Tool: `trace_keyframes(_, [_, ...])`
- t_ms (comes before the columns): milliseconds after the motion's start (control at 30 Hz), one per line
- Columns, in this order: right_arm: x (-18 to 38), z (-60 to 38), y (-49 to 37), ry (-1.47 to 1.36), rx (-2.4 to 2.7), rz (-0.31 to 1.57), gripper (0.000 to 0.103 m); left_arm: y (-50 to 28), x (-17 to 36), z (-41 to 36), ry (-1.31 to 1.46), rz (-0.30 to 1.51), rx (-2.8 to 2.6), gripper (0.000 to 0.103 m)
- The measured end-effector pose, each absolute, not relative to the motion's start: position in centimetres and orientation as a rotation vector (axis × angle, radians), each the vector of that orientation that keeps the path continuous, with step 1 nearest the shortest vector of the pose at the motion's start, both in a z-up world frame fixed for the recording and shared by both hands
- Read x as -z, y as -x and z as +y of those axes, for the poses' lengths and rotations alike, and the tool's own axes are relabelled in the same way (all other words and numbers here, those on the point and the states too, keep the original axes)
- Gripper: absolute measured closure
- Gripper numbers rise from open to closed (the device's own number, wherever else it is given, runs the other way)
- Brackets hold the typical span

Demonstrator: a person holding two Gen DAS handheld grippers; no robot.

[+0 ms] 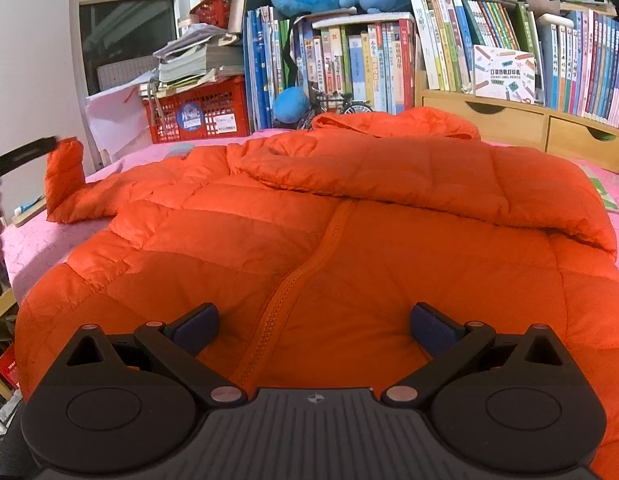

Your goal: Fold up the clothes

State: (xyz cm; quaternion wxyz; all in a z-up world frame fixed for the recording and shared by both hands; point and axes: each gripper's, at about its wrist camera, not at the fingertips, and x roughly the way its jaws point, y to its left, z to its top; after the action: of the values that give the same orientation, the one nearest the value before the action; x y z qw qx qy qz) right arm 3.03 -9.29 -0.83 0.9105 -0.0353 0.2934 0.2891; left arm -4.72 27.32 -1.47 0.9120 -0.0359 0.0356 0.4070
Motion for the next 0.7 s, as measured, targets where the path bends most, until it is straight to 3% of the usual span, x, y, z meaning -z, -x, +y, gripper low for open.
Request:
trace_keyframes(100, [0.8,-9.3,-3.0,0.071,-0.596,0.604,0.0,2.9,1.9,31.2,0.207,0.19,-0.846,0.002])
trace_keyframes(200, [0.8,-9.3,-3.0,0.069,-0.595,0.604,0.0,0.8,2.4,34.8,0.401,0.253,-0.779,0.021])
trace_keyframes(267, [0.8,-9.3,-3.0,0.068,-0.595,0.603,0.0,-0.3,2.5,36.2,0.506,0.277,-0.794,0.087])
trace_keyframes(300, [0.7,-9.3,-2.9,0.068,-0.594,0.603,0.0,-0.6,2.3,36.4,0.53,0.273,-0.793,0.098])
trace_keyframes(500, [0.6,-9.1,-2.9,0.067,-0.592,0.605,0.0,-1.5,-0.7,32.6,0.482,0.138,-0.642,0.098])
trace_keyframes(700, [0.5,-9.2,-3.0,0.057,-0.592,0.607,0.0,-5.0,-5.1,21.8,0.292,0.046,-0.302,0.098])
